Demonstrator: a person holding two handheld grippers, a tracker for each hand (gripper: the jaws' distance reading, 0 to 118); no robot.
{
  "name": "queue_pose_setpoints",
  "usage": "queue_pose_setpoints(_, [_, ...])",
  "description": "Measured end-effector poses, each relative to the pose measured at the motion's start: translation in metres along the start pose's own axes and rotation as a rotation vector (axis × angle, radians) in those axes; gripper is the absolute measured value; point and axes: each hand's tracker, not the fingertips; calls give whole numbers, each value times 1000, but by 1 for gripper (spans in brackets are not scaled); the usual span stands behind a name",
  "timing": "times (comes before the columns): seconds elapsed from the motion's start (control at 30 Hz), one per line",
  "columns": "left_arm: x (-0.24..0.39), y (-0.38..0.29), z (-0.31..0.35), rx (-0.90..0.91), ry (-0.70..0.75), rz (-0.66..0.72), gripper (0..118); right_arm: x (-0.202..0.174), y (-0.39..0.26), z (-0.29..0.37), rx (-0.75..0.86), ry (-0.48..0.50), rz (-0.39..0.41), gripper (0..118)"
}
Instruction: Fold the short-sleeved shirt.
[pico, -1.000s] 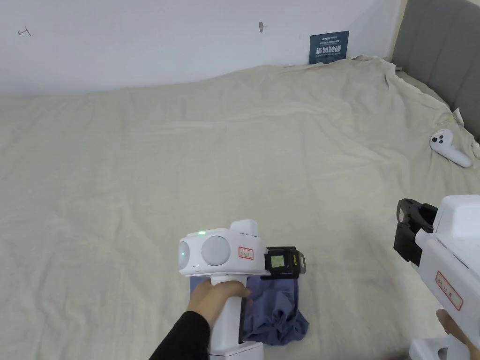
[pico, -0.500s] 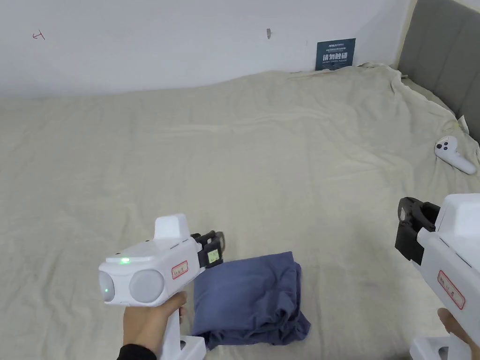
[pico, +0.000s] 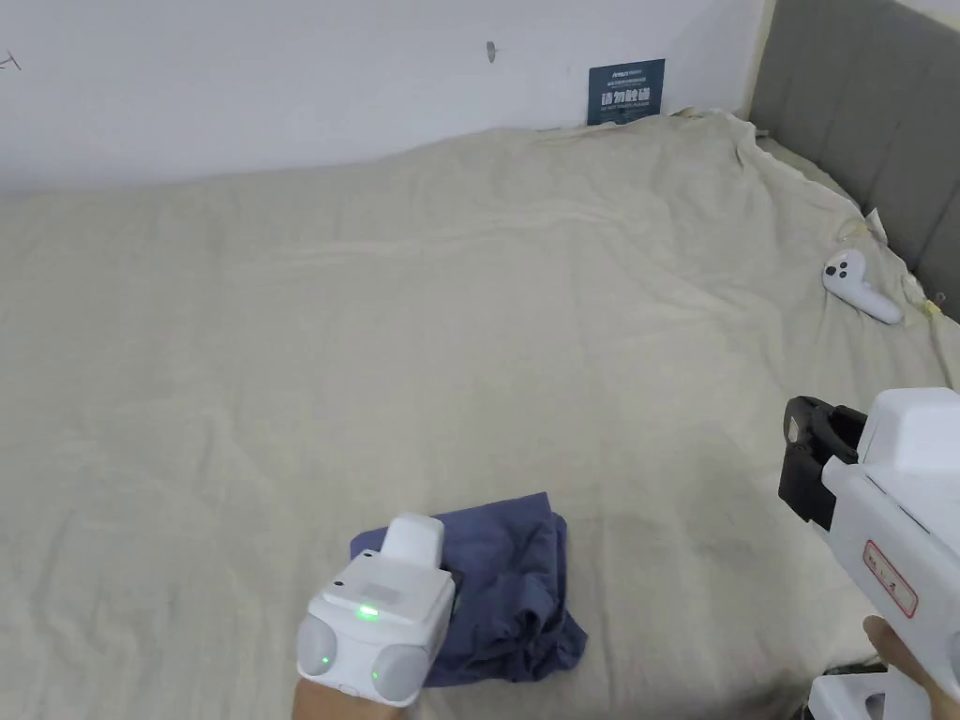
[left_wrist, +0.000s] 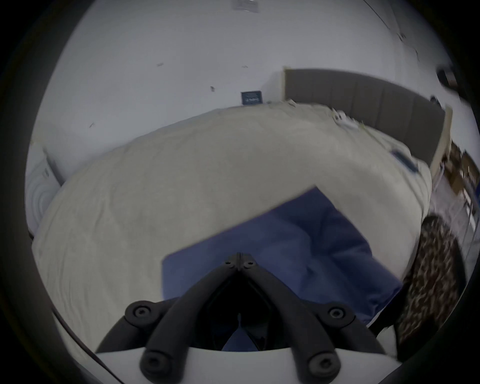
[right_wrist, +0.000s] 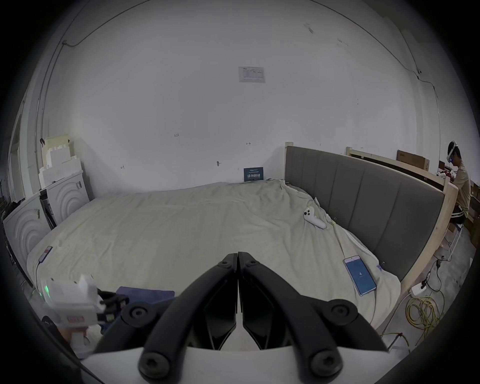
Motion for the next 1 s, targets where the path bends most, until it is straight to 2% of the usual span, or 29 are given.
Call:
queue_pose_setpoints(0.13, [39,-12,-11,-13,-33,-125,0,5,-3,1,-12,-19,-11,0])
queue_pose_setpoints(0.27, [64,-7,-15,1,-76,-135,0,7,-3,1,-21,-32,-14,0])
queue_pose_setpoints(0.6, [102,0,-24,10,-113,-136,0,13,-2,3,-25,-54,-19,0])
queue_pose_setpoints(0.77, [97,4,-16,24,-136,-109,0,11,-1,4,-24,-54,-17,0])
queue_pose_setpoints(1.0, [72,37,27,172,-172,-18,0,0,7,6,-9,-36,-6,0])
